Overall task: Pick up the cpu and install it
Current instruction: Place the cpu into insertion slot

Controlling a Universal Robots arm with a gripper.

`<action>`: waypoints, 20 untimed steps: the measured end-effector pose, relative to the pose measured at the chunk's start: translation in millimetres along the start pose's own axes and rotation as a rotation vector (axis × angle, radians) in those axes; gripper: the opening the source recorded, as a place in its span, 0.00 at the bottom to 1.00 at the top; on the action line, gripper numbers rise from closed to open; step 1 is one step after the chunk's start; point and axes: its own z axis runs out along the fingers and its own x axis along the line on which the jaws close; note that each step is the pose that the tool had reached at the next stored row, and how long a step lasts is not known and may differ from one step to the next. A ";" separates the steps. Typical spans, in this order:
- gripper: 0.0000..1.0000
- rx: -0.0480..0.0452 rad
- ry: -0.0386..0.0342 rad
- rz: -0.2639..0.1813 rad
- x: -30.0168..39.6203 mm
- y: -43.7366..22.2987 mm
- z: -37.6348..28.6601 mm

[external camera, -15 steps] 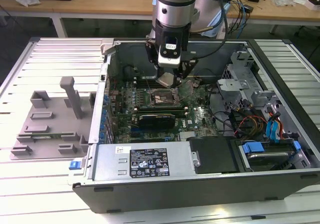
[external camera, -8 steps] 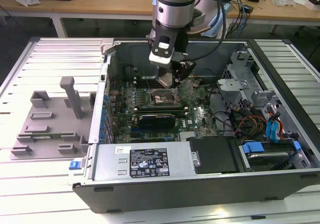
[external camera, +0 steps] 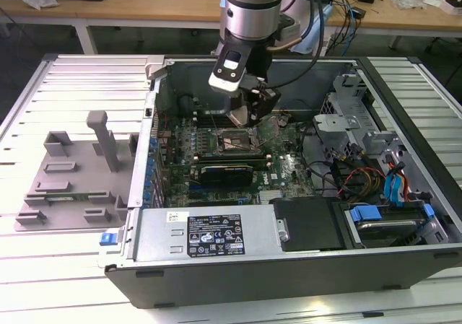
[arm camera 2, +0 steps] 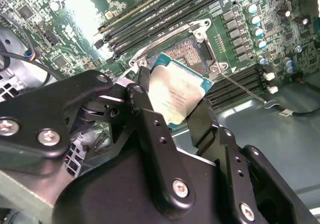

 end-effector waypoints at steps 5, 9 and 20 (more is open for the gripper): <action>0.55 -0.0006 -0.0030 0.063 0.0 0.0 0.1; 0.55 -0.0014 -0.0071 0.154 0.0 0.0 0.2; 0.55 -0.0034 -0.0173 0.372 0.0 0.0 0.7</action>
